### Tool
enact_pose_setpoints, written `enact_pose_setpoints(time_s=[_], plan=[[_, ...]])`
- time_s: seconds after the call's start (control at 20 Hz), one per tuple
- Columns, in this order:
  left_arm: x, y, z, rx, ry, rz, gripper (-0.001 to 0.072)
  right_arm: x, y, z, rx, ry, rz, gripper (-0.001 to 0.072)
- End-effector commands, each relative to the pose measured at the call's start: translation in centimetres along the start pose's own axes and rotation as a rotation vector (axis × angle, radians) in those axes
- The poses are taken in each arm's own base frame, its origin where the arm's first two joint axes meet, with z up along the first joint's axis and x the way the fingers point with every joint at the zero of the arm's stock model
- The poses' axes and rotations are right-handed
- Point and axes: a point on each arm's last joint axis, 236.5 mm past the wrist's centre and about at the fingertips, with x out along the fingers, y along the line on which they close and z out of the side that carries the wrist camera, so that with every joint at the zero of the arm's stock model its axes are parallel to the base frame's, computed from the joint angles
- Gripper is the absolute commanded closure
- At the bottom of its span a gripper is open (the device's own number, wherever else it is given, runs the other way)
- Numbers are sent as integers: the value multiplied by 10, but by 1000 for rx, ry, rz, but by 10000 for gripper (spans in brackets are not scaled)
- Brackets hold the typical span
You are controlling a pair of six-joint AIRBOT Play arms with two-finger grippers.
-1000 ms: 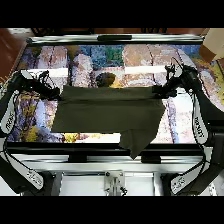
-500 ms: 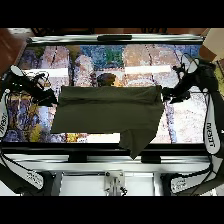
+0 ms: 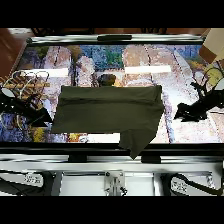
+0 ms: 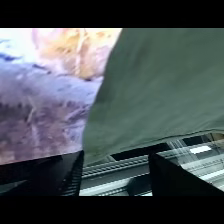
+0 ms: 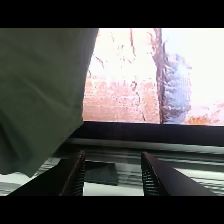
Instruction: Fold the shirts.
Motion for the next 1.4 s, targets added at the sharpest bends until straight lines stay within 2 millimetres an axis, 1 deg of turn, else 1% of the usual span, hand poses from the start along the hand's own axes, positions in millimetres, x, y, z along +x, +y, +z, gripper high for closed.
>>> enact_pose_setpoints(time_s=[0.0, 0.2, 0.25, 0.35, 0.4, 0.45, 0.5, 0.55, 0.6, 0.65, 0.75, 0.85, 0.9, 1.05, 1.15, 1.2, 1.25, 1.3, 1.35], plan=[[18, 19, -14, -30, -5, -14, 168, 8, 0, -16, 19, -8, 34, 246], [39, 15, -13, 1, -11, 4, 169, 9, 5, -13, 28, -22, 55, 246], [42, 14, -12, 7, -13, 10, 181, 9, 5, -14, 30, -19, 55, 246], [47, 9, -9, 0, -24, 4, 468, 9, 3, -14, 32, -16, 46, 246], [47, 5, -8, -3, -29, -11, 559, 12, -2, -17, 34, -14, 28, 246], [46, 1, -8, -5, -32, -24, 649, 19, -1, -21, 41, -21, 35, 246], [46, -1, -7, -7, -32, -35, 673, 30, 2, -29, 52, -33, 50, 246], [46, -3, -7, -9, -34, -41, 674, 42, 6, -40, 67, -37, 68, 246], [45, -4, -7, -8, -39, -44, 674, 57, 13, -53, 89, -41, 101, 189], [44, -4, -6, -6, -47, -42, 674, 73, 21, -62, 109, -47, 145, 85], [41, -5, -6, -2, -50, -42, 674, 98, 32, -68, 166, -61, 212, 85], [37, -7, -7, 4, -59, -40, 674, 120, 35, -75, 166, -42, 205, 86], [36, -8, -7, 7, -65, -39, 674, 127, 40, -74, 149, -34, 199, 86], [35, -9, -8, 9, -64, -39, 674, 146, 59, -59, 100, -64, 190, 89], [35, -9, -8, 11, -63, -39, 674, 155, 64, -54, 100, -75, 173, 92], [35, -9, -7, 12, -66, -38, 674, 156, 65, -52, 95, -84, 168, 184], [34, -9, -7, 13, -67, -38, 674, 155, 64, -49, 97, -98, 165, 315], [34, -9, -7, 13, -68, -38, 674, 153, 65, -47, 94, -107, 165, 533], [33, -9, -6, 16, -72, -37, 674, 147, 65, -44, 78, -123, 161, 652]])
